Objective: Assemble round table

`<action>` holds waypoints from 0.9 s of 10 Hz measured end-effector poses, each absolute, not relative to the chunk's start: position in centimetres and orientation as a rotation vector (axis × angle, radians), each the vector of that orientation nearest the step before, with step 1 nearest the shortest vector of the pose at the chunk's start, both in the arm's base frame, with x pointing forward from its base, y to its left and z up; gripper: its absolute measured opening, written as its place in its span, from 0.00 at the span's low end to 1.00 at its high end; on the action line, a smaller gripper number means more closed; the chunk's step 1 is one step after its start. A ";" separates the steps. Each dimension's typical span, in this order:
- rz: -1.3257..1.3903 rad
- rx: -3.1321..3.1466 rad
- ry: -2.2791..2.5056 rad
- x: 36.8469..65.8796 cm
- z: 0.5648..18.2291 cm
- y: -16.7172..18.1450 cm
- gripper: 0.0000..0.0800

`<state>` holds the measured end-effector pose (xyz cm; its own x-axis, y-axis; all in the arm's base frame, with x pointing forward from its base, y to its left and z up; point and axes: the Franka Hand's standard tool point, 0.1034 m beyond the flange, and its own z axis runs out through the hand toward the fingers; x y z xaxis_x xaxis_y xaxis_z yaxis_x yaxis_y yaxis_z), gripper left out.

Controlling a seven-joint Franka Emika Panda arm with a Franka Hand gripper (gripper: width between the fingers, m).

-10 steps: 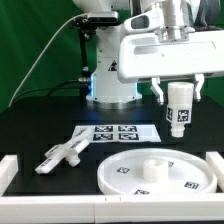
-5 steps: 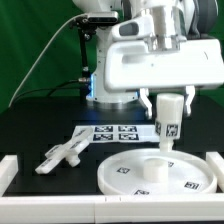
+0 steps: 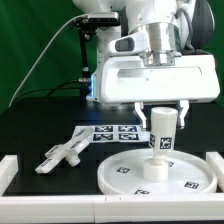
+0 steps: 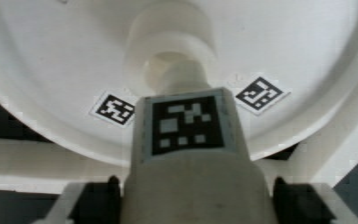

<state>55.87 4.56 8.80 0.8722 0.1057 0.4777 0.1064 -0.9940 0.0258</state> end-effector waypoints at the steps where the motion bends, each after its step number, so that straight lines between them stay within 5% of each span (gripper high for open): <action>1: -0.772 -3.041 -0.168 55.8 8.7 4.3 0.51; 9: -0.793 -3.048 -0.160 55.1 6.9 3.9 0.51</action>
Offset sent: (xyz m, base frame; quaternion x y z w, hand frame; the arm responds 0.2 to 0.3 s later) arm -0.0116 -0.0071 -0.0054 -0.0047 -0.0223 -0.0007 0.9997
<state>55.12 3.91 6.93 0.8683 0.1011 0.4856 0.0951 -0.9948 0.0370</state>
